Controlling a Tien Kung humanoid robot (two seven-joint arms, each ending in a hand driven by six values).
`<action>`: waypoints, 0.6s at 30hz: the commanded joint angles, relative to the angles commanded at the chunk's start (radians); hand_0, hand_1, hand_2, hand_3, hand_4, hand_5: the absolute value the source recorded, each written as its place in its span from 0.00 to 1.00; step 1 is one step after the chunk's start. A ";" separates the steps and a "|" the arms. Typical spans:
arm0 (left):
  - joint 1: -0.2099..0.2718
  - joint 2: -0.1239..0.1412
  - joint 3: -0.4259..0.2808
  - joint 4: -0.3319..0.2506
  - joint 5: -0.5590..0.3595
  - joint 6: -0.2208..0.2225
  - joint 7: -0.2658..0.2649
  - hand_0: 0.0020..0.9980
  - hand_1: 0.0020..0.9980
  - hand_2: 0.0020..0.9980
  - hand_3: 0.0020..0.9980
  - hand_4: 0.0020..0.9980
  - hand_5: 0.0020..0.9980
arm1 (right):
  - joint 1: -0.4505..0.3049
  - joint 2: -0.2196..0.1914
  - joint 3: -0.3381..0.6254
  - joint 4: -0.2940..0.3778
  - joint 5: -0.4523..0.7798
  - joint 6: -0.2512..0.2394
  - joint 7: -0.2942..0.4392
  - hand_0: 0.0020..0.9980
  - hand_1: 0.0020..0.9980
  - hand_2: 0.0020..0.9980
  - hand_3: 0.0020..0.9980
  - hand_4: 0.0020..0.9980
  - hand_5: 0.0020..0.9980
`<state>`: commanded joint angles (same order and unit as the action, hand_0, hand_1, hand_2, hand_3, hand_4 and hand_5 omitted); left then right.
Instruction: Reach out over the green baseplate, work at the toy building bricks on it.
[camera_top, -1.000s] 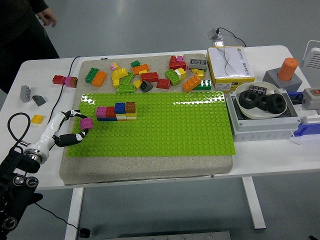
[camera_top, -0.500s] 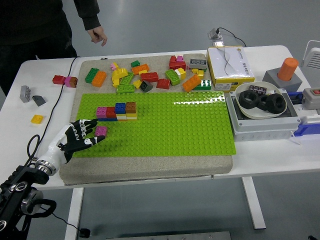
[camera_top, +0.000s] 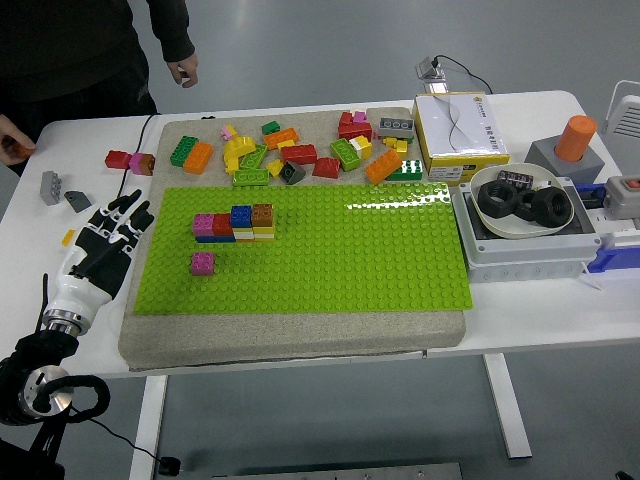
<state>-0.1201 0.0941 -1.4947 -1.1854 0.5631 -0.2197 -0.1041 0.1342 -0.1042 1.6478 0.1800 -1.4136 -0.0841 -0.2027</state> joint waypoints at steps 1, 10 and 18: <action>0.000 0.001 -0.005 -0.003 -0.025 0.000 -0.001 0.95 0.89 0.83 0.47 0.98 0.00 | 0.000 0.000 0.001 0.000 -0.001 0.000 0.000 0.58 0.56 0.62 0.65 0.64 0.75; 0.007 0.002 -0.030 -0.023 -0.189 0.001 -0.003 0.94 0.88 0.83 0.47 0.98 0.00 | -0.002 0.002 0.002 0.000 0.001 0.000 0.001 0.58 0.56 0.62 0.65 0.64 0.75; 0.008 0.023 0.001 -0.104 0.053 0.144 -0.070 0.94 0.89 0.85 0.49 0.80 0.00 | -0.002 0.001 0.002 0.000 0.003 0.000 0.001 0.58 0.56 0.62 0.65 0.64 0.76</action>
<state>-0.1124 0.1175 -1.4936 -1.2897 0.6161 -0.0758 -0.1737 0.1324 -0.1029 1.6501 0.1800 -1.4111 -0.0840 -0.2019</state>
